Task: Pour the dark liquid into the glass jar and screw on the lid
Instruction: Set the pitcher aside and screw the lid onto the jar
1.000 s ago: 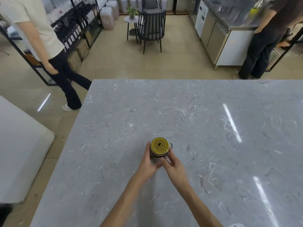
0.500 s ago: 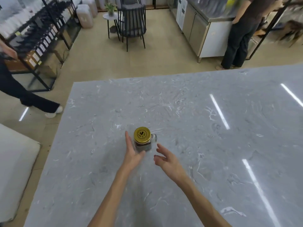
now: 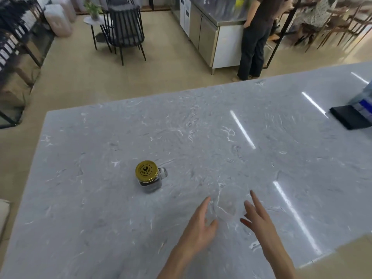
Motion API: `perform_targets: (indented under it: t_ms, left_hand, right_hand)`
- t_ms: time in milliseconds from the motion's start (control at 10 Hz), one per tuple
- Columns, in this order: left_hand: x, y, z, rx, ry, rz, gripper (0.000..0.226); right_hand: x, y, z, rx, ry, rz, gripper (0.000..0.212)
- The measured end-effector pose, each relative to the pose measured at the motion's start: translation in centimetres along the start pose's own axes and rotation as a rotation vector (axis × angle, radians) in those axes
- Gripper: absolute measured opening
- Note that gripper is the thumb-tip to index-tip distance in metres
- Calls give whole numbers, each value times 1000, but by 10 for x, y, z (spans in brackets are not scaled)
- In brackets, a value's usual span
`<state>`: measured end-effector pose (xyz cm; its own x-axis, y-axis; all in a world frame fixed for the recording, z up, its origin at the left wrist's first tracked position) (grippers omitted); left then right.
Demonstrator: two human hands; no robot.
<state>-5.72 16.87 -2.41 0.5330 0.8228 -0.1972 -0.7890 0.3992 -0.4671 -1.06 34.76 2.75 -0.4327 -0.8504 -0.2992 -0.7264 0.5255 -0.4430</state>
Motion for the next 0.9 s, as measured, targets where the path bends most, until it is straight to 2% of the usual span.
perform_targets:
  t_ms: [100,300,400,500,700,800,900]
  left_hand:
    - [-9,13,13,58,63,4,70]
    - [-68,40,37,113,38,245,83]
    - [-96,55,44,95,34,299,94]
    - [-110,64,35,54,11,326,95]
    - [-111,65,23,24,-63,325,93]
    - [-112,56,34,39,-6,316,96]
    - [-107,33,35,85,1,370,87]
  right_hand:
    - [25,9,-10,-19,31,-61,53]
    - [83,46,-54,-135,21,-186,58]
    - [110,64,-68,-72,98,-245,55]
    - [129,71,-66,-38,101,-265,53]
    - [128,73,-55,-84,74,-282,54]
    - [121,71,-55,-91,56,-296,53]
    - [110,59,-50,-198,43,-152,40]
Point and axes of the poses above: each hand's wrist, its own y-axis towards the middle knuckle, its own x-axis out of the palm, z = x × y, the point moved 4 cm from there along y, towards the middle knuckle, and after that the axes turned 4 degrees about z, right-handed, at the moved point
